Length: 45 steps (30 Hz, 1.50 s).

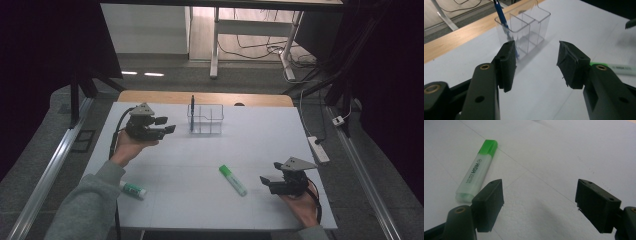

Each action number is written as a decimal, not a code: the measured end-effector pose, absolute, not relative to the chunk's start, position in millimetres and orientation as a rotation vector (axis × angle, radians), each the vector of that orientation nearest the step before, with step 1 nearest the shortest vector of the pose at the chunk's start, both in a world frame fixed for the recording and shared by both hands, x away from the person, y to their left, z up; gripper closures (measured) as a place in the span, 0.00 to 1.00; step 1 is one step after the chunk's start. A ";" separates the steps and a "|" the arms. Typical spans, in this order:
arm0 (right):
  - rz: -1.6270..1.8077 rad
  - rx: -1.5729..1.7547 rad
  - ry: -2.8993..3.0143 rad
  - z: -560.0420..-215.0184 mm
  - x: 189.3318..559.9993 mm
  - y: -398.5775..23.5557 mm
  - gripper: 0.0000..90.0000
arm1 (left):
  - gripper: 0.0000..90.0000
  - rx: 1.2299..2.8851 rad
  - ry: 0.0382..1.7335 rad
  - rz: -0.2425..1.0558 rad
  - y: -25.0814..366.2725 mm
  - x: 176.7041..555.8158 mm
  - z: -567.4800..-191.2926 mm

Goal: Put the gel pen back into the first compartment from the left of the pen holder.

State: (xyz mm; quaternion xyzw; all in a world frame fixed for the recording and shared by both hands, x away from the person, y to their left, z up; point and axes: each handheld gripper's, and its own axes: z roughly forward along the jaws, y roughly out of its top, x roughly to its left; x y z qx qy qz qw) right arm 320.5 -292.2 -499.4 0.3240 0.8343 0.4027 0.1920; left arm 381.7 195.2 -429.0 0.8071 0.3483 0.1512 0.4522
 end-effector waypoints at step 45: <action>1.162 0.905 2.343 -490.6 325.7 -289.1 0.26 | 0.44 2.008 0.979 0.397 231.5 273.6 -482.0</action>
